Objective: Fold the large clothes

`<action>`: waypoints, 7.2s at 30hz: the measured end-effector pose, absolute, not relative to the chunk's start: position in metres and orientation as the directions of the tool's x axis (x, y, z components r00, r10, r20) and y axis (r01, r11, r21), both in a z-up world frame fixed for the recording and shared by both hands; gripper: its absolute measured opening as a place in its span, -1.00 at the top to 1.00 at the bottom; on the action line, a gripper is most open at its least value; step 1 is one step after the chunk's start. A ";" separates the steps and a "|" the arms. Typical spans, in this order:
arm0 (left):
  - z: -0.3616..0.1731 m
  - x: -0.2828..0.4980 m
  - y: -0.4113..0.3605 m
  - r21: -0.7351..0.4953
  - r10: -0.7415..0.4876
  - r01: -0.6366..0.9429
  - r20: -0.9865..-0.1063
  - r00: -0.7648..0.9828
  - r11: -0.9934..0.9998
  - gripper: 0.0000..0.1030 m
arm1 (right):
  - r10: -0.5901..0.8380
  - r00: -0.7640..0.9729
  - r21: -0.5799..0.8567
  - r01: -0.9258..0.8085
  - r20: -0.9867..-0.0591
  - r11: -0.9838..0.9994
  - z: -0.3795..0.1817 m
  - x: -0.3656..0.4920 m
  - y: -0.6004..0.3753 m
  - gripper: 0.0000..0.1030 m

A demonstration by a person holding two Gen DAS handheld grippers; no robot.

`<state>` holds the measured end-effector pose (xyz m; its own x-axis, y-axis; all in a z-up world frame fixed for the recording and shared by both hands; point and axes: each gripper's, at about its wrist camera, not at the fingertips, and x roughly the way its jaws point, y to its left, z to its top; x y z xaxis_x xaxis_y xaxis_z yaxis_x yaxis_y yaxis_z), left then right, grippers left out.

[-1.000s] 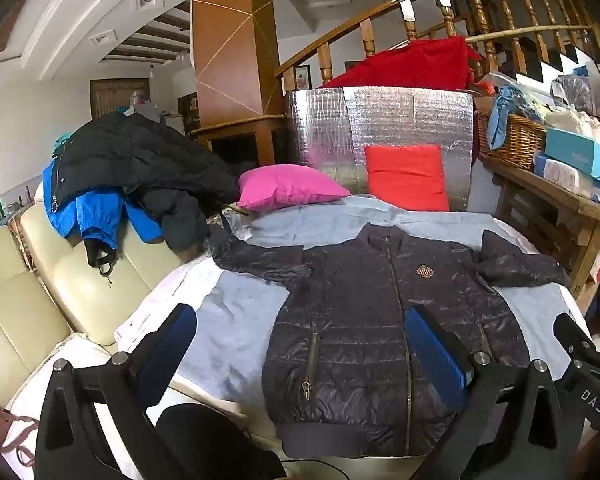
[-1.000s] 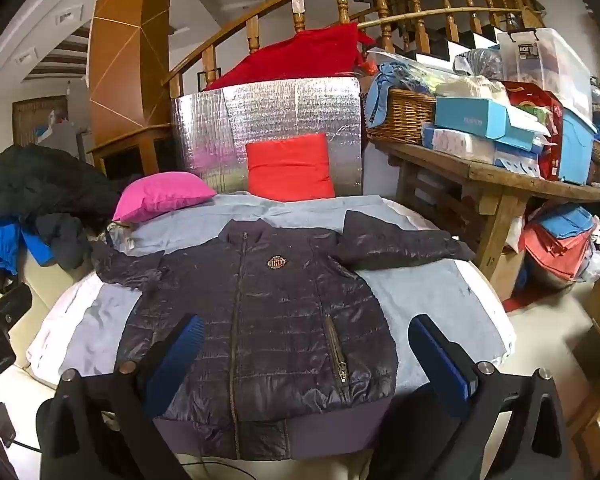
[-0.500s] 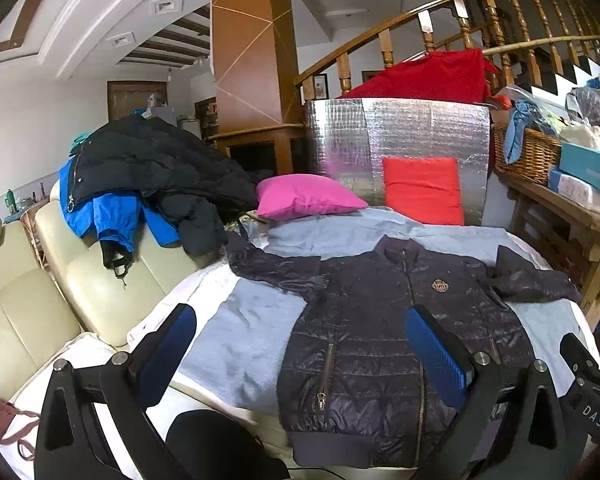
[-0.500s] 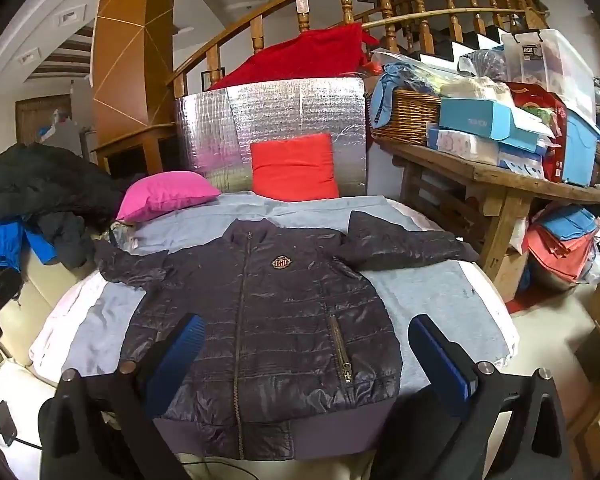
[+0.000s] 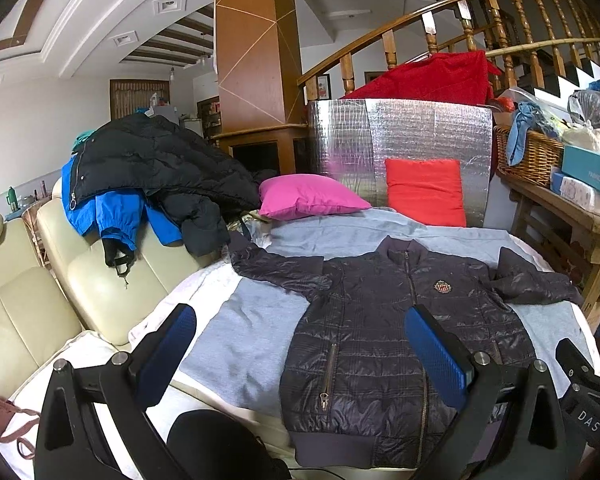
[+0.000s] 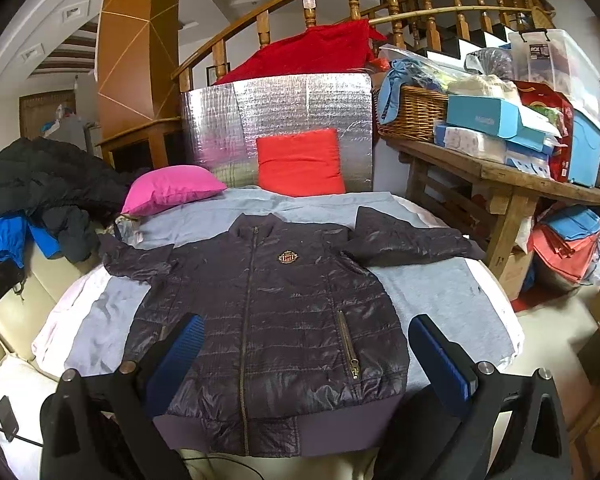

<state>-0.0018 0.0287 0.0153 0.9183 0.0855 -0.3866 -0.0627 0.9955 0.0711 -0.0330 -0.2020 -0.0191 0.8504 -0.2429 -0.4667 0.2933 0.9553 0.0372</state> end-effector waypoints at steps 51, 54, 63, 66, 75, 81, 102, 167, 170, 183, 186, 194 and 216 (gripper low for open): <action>0.007 0.002 0.032 0.070 0.078 -0.054 -0.411 0.908 0.996 -1.00 | -0.218 0.833 0.040 0.276 -0.509 0.960 -0.030 -0.025 -0.198 -1.00; 0.006 0.003 0.033 0.069 0.078 -0.054 -0.413 0.907 0.996 -1.00 | -0.218 0.832 0.040 0.276 -0.509 0.960 -0.030 -0.025 -0.198 -1.00; 0.003 0.005 0.033 0.069 0.078 -0.053 -0.421 0.904 0.996 -1.00 | -0.214 0.830 0.043 0.275 -0.516 0.961 -0.034 -0.024 -0.198 -1.00; 0.001 0.007 0.034 0.067 0.077 -0.053 -0.426 0.902 0.996 -1.00 | -0.217 0.828 0.041 0.277 -0.518 0.960 -0.034 -0.022 -0.198 -1.00; -0.046 0.098 0.025 0.090 0.055 -0.003 -0.574 0.817 0.996 -1.00 | -0.141 0.841 0.210 0.287 -0.523 0.935 -0.040 0.022 -0.272 -1.00; -0.144 0.228 0.005 0.159 0.111 0.017 -0.760 0.640 0.987 -1.00 | -0.044 0.851 0.488 0.342 -0.523 0.803 -0.075 0.084 -0.404 -1.00; -0.249 0.373 -0.057 0.063 0.039 0.024 -0.833 0.552 0.998 -1.00 | -0.023 0.877 0.864 0.476 -0.479 0.162 -0.237 0.253 -0.684 -0.21; -0.181 0.386 -0.103 -0.056 -0.182 0.211 -0.741 0.646 0.976 -0.01 | 0.125 0.625 0.429 0.363 -0.770 0.827 -0.221 0.371 -0.445 -0.23; -0.174 0.392 -0.054 -0.034 -0.083 0.085 -0.735 0.673 0.996 -0.01 | 0.123 0.623 0.433 0.375 -0.772 0.819 -0.222 0.370 -0.444 -0.23; -0.143 0.373 -0.011 -0.274 -0.214 0.046 -0.624 0.752 0.961 -0.83 | -0.079 0.821 0.250 0.262 -0.566 0.932 -0.146 0.327 -0.376 -0.26; -0.141 0.379 -0.056 -0.273 -0.274 0.124 -0.627 0.729 0.954 -0.83 | -0.020 0.757 0.261 0.250 -0.653 0.932 -0.168 0.345 -0.363 -0.26; -0.183 0.408 -0.146 -0.034 -0.126 0.157 -0.772 0.622 0.987 -0.84 | 0.115 0.693 0.439 0.311 -0.712 0.843 -0.202 0.362 -0.396 -0.25; -0.212 0.352 0.026 -0.311 -0.296 0.018 -0.881 0.368 0.950 -0.85 | 0.168 0.667 0.462 0.291 -0.726 0.838 -0.212 0.353 -0.407 -0.25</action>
<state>0.3518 0.0264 -0.2125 0.3685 -0.2956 -0.8814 0.0183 0.9502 -0.3111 0.3530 -0.4073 -0.2116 0.6672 0.1683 -0.7256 0.2914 0.8375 0.4622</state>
